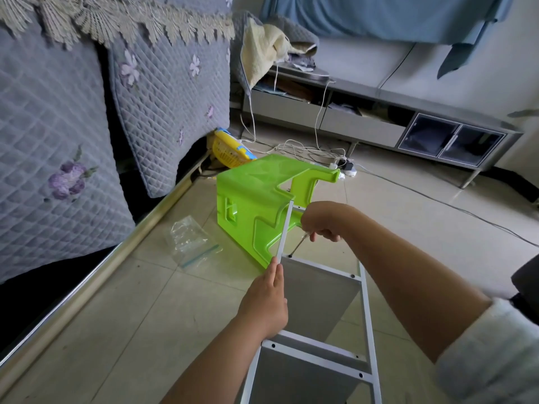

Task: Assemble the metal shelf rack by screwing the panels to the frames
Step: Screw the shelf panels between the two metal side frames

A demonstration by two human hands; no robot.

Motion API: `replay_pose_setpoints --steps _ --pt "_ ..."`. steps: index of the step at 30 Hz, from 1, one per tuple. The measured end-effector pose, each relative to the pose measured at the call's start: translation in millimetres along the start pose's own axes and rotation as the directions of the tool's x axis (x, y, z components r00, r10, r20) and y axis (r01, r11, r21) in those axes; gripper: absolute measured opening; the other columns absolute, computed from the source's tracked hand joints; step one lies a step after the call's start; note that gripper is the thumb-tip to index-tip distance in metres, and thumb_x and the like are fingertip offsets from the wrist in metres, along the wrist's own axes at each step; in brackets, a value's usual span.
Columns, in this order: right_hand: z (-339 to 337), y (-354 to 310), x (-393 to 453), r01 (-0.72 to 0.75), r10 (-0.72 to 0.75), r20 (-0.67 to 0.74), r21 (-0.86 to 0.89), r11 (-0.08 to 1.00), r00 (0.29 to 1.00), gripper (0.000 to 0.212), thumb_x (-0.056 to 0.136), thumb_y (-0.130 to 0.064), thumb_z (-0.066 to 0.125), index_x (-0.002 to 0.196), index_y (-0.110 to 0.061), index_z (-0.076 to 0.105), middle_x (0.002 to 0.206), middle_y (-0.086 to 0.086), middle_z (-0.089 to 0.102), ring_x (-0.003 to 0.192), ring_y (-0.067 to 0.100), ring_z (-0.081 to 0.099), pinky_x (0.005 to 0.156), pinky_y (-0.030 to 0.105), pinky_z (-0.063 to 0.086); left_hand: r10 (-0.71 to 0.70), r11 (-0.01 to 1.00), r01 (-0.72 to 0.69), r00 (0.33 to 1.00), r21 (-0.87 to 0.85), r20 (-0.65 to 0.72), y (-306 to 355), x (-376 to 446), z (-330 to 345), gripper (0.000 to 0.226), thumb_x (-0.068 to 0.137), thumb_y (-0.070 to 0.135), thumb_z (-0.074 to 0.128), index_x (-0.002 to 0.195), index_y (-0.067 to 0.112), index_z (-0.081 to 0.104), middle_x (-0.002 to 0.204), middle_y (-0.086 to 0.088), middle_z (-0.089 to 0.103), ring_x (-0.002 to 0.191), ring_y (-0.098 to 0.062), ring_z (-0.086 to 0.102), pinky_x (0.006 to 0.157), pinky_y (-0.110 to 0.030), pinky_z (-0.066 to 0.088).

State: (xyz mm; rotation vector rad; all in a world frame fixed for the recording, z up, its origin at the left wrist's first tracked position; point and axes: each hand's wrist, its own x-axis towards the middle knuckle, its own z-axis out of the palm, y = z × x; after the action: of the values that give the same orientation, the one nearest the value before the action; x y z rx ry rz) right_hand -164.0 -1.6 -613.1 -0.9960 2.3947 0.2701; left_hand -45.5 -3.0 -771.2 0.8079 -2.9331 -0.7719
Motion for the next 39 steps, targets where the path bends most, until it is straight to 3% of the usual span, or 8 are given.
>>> replay_pose_setpoints --steps 3,8,15,20,24,28,31,39 --pt "0 -7 -5 -0.010 0.009 0.042 0.031 0.999 0.999 0.032 0.097 -0.002 0.023 0.082 0.006 0.050 0.035 0.006 0.041 0.035 0.013 0.034 0.039 0.021 0.026 0.000 1.000 0.000 1.000 0.003 0.000 -1 0 0 0.065 0.099 0.021 0.034 0.149 0.007 -0.006 0.156 -0.004 -0.019 0.142 -0.022 0.011 0.114 -0.030 0.017" --pt "15 -8 1 0.145 -0.168 -0.195 -0.125 0.981 0.966 0.028 0.096 -0.011 0.040 0.107 0.005 0.059 0.114 0.017 0.060 0.094 0.030 0.055 0.082 0.030 0.045 0.011 1.000 -0.011 1.000 0.010 -0.008 -2 1 0 0.065 0.098 0.021 0.033 0.149 0.006 -0.004 0.156 -0.004 -0.018 0.141 -0.022 0.014 0.113 -0.029 0.017" --pt "8 11 16 0.050 -0.039 -0.098 0.112 0.992 0.994 0.028 0.092 -0.008 0.044 0.065 -0.004 0.048 0.059 0.008 0.038 0.053 0.024 0.038 0.043 0.021 0.032 0.019 0.999 -0.019 1.000 -0.029 -0.015 -2 0 3 0.067 0.098 0.020 0.035 0.149 0.007 -0.007 0.155 -0.003 -0.020 0.142 -0.021 0.012 0.113 -0.029 0.018" --pt "14 7 4 -0.028 0.054 -0.049 0.435 0.900 0.997 0.027 0.092 -0.003 0.039 0.115 0.001 0.053 0.064 0.006 0.038 0.040 0.018 0.045 0.044 0.029 0.034 0.024 0.998 -0.024 1.000 -0.051 0.004 -3 1 1 0.071 0.096 0.020 0.038 0.149 0.007 -0.007 0.155 -0.002 -0.021 0.143 -0.021 0.010 0.112 -0.028 0.018" --pt "17 7 7 -0.219 0.232 0.061 0.621 0.752 0.971 0.039 0.097 -0.008 0.027 0.128 0.004 0.048 0.058 0.006 0.046 0.010 0.011 0.025 0.024 0.005 0.019 0.008 0.999 -0.007 0.999 -0.047 0.031 -2 1 -1 0.072 0.094 0.019 0.039 0.148 0.007 -0.007 0.155 -0.002 -0.021 0.141 -0.023 0.013 0.111 -0.029 0.021" --pt "31 18 -2 -0.251 0.238 0.126 0.741 0.622 0.963 0.026 0.096 -0.009 0.029 0.086 -0.007 0.053 0.065 0.006 0.046 0.023 0.015 0.034 0.023 0.006 0.019 -0.006 0.999 0.004 0.999 0.042 0.041 2 -1 -6 0.071 0.095 0.020 0.039 0.148 0.005 -0.006 0.155 -0.006 -0.019 0.137 -0.027 0.021 0.110 -0.032 0.022" --pt "41 40 -9 -0.221 0.237 0.109 0.821 0.526 0.965 0.032 0.096 -0.008 0.030 0.067 -0.005 0.043 0.034 0.002 0.026 0.016 0.012 0.016 0.031 0.002 0.020 -0.026 0.993 0.019 0.998 0.118 0.057 5 -4 -11 0.069 0.097 0.026 0.037 0.149 0.005 -0.005 0.156 -0.005 -0.017 0.137 -0.030 0.023 0.111 -0.035 0.021" --pt "135 196 -59 0.063 0.375 -0.413 0.737 0.673 0.830 0.025 0.093 -0.022 0.043 0.086 -0.008 0.061 0.061 0.003 0.047 0.062 0.023 0.044 0.059 0.025 0.034 0.061 0.924 -0.081 0.996 0.373 0.063 15 -6 -16 0.074 0.094 0.055 0.023 0.150 0.010 0.003 0.157 -0.005 -0.014 0.144 -0.018 -0.012 0.115 -0.044 -0.002"
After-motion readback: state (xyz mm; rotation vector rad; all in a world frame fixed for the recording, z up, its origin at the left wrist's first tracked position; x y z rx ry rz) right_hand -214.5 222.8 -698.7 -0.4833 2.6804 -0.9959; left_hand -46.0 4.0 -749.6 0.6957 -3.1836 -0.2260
